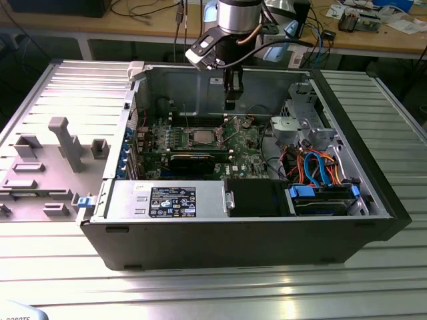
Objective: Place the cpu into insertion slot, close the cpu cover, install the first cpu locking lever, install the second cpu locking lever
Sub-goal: 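Close the cpu cover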
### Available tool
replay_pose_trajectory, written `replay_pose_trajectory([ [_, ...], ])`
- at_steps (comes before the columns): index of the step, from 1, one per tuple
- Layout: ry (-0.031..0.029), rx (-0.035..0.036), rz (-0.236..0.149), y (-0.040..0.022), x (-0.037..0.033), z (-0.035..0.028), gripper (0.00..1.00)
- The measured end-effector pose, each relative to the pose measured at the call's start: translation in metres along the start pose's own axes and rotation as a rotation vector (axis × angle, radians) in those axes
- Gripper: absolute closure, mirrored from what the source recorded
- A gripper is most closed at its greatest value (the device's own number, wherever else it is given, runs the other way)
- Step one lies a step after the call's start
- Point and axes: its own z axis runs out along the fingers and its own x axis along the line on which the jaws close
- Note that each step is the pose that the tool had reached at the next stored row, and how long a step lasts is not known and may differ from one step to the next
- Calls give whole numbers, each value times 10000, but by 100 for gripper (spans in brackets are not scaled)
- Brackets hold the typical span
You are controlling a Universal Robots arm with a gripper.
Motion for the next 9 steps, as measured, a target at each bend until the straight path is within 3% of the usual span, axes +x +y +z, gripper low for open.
replay_pose_trajectory([
  [3, 0, 15, 1, 63, 0, 2, 89],
  [5, -1, 85, -2, 104, 0, 3, 89],
  [7, 0, 133, -3, 130, -1, 4, 89],
  [9, 0, 133, -1, 130, -1, 4, 89],
])
